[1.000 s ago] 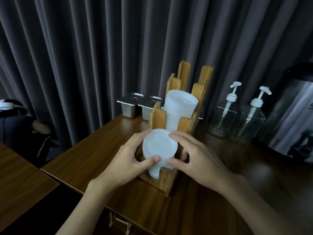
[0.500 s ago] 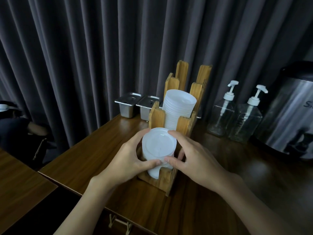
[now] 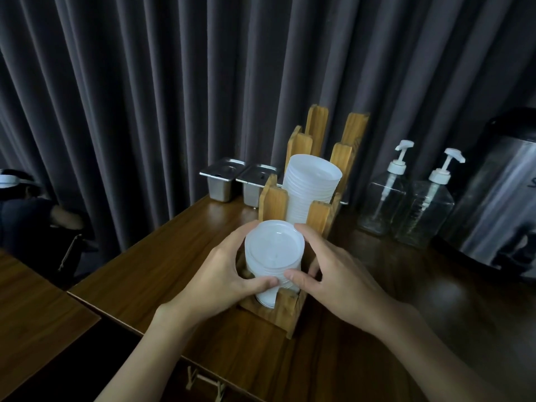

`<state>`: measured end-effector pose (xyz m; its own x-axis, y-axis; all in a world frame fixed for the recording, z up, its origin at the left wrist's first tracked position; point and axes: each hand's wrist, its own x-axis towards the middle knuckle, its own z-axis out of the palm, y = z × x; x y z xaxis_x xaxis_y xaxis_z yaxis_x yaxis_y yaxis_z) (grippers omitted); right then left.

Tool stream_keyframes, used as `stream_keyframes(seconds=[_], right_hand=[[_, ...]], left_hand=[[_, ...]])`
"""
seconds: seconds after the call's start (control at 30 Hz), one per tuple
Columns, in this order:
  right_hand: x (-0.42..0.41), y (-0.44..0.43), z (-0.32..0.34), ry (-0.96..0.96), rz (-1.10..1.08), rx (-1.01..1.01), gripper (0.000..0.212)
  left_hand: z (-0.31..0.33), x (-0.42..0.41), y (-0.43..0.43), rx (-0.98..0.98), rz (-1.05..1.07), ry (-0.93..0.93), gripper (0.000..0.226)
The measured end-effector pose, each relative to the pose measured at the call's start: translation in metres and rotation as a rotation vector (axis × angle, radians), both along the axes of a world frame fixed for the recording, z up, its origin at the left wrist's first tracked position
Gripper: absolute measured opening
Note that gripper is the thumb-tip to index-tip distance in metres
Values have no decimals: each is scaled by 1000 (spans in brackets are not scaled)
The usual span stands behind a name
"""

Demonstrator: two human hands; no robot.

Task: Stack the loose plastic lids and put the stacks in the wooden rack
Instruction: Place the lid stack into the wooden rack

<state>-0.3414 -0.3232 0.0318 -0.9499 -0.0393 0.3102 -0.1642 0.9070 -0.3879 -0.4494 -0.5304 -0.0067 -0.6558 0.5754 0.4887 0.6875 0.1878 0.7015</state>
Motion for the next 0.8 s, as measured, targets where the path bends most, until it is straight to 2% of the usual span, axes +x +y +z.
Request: stream_keyframes(seconds=[0.33, 0.7, 0.8], right_hand=[[-3, -1, -2, 24, 45, -118, 74], [-4, -2, -1, -14, 44, -69, 65], [-3, -2, -3, -13, 29, -76, 68]], left_hand=[[2, 0, 0, 8, 32, 22, 88], [-5, -1, -1, -37, -1, -27, 84], [-12, -4, -2, -21, 27, -56, 99]])
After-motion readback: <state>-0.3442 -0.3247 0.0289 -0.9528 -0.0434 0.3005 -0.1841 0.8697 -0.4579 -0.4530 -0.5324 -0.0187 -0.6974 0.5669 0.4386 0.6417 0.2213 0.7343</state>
